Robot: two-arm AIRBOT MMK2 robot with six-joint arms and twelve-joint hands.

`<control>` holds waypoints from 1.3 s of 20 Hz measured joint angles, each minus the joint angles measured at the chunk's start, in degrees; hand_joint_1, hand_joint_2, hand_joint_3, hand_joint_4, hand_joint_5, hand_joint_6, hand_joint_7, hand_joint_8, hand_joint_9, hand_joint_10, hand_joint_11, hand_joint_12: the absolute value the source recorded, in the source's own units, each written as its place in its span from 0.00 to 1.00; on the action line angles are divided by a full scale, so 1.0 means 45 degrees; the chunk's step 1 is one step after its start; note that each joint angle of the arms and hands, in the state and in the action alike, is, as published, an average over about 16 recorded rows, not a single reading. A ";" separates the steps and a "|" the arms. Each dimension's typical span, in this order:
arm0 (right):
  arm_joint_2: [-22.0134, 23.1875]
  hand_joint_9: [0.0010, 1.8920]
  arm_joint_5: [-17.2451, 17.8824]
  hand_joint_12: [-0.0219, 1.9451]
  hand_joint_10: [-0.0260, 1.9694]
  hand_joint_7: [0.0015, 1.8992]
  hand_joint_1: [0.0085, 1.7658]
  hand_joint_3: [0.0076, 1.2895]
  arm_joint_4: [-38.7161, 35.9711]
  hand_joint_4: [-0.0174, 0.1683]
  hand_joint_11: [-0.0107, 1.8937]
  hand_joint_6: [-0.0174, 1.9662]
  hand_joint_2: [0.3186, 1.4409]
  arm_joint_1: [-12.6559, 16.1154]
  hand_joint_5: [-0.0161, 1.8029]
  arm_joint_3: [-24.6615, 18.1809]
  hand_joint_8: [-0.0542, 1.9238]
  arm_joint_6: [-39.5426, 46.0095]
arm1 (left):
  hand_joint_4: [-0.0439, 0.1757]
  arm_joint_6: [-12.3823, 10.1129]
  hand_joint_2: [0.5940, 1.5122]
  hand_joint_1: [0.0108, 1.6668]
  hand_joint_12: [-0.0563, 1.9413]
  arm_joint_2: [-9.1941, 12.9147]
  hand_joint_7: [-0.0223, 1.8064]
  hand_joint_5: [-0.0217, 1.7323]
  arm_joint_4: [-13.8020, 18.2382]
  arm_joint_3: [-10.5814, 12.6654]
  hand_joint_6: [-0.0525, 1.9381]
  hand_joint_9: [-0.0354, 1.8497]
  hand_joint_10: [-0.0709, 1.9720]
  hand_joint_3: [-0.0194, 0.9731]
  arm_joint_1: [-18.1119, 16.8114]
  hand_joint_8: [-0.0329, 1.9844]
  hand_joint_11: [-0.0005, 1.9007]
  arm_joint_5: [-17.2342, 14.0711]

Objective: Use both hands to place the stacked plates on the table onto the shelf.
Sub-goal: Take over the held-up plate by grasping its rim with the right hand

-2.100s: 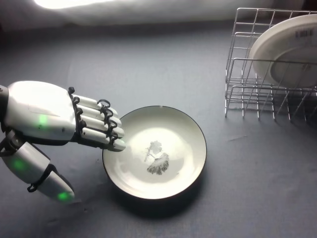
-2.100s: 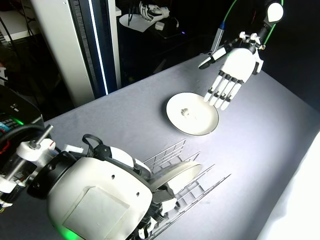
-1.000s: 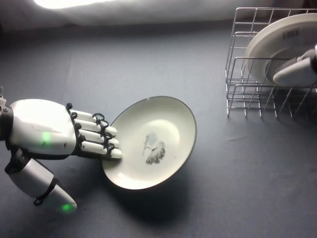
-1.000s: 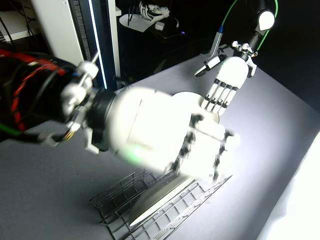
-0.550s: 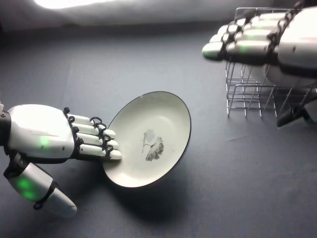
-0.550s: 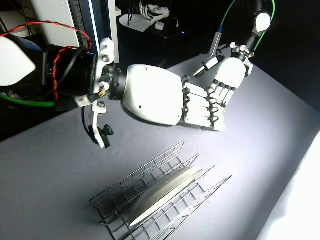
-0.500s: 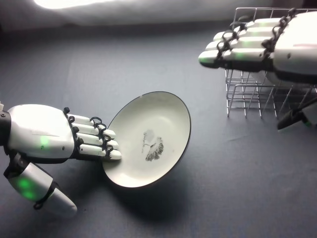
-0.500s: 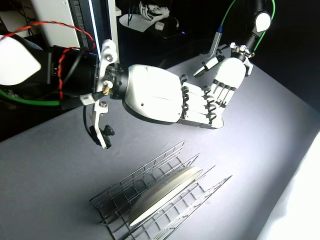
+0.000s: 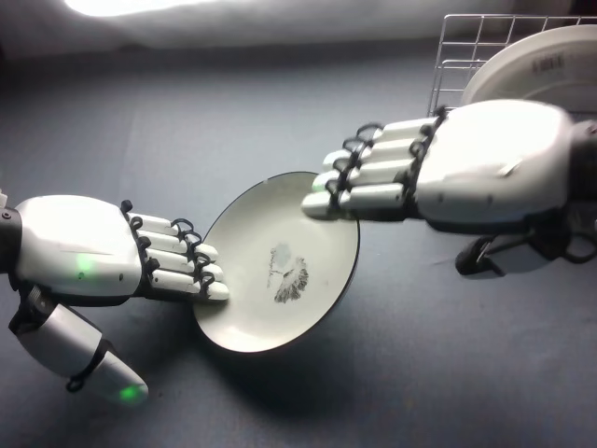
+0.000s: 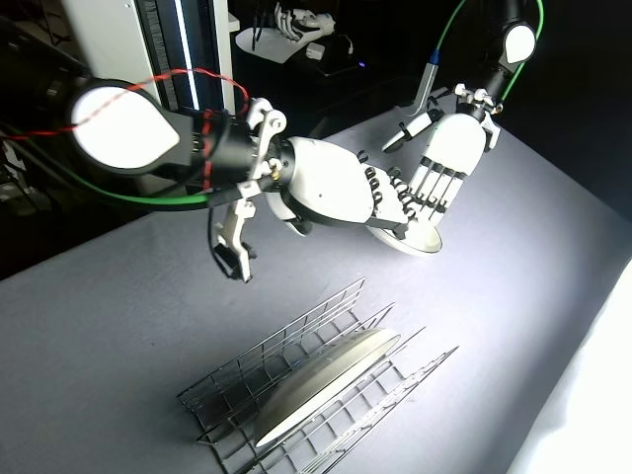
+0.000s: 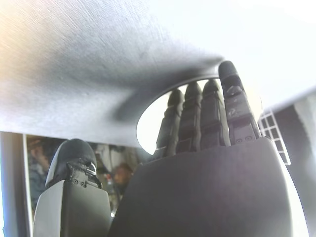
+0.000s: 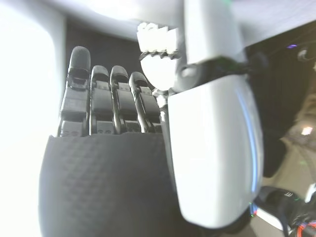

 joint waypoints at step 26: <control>-0.4860 0.12 -0.0799 0.41 0.01 0.10 0.88 0.00 -0.0455 0.11 0.04 0.02 0.65 -0.0516 0.12 0.3005 0.03 -0.0172 | 0.17 -0.0001 0.57 0.00 0.22 -0.0003 0.07 0.09 -0.0070 0.0001 0.01 0.06 0.02 0.01 -0.0022 0.01 0.01 -0.0002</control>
